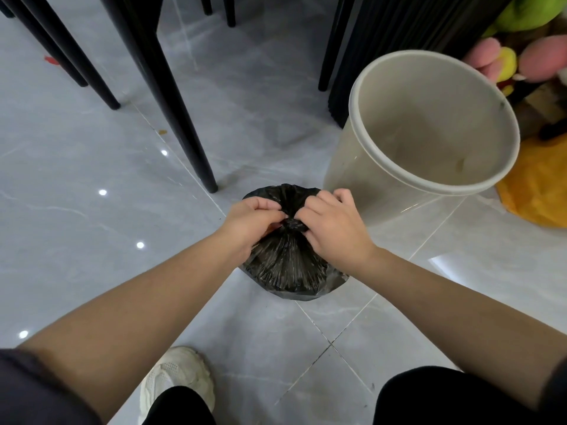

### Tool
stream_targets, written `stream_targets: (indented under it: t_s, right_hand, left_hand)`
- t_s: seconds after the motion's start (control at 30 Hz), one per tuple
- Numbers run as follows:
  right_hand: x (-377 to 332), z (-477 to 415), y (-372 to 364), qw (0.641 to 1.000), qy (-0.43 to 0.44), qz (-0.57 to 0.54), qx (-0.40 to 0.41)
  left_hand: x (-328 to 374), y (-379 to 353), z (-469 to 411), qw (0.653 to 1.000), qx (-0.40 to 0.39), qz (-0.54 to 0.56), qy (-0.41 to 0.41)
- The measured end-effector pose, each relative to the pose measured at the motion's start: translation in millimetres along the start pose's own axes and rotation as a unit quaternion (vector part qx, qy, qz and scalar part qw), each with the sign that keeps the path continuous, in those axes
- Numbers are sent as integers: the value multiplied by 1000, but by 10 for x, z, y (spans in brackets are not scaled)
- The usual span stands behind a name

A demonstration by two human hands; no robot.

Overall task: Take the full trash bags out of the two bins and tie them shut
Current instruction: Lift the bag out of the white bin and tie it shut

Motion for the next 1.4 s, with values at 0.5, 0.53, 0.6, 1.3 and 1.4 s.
stream_targets:
  t_s: [0.5,0.53,0.6,1.3,1.4]
  right_hand:
    - [100,342,-434,306,-538,-784,-35]
    - [113,359,-443,328,-544,-771,-45]
    - [145,370,-446,378,-544,-746,-70]
    - [188,254,-439,563,-436,-698,-78]
    - [79,351,-570,345,-538,-768,-27]
  left_hand:
    - [284,-95,65,952,0,-174,-250]
    - [285,-74,63,956,5,-161,-244]
    - [290,-41,67,960,12,-142,-240]
    - [257,-59,45,953,-11,-180,-244]
    - [316,-126,152,913,-17,-264,-311]
Point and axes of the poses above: each hand's wrist, its own z-axis away from the middle knuckle, its own y-axis out of the back of the hand, x = y × z, the point moved 8 cm from there along -z, towards the middle knuckle, and after that the axes turned 1 degree about z, right-handed, at the moved point
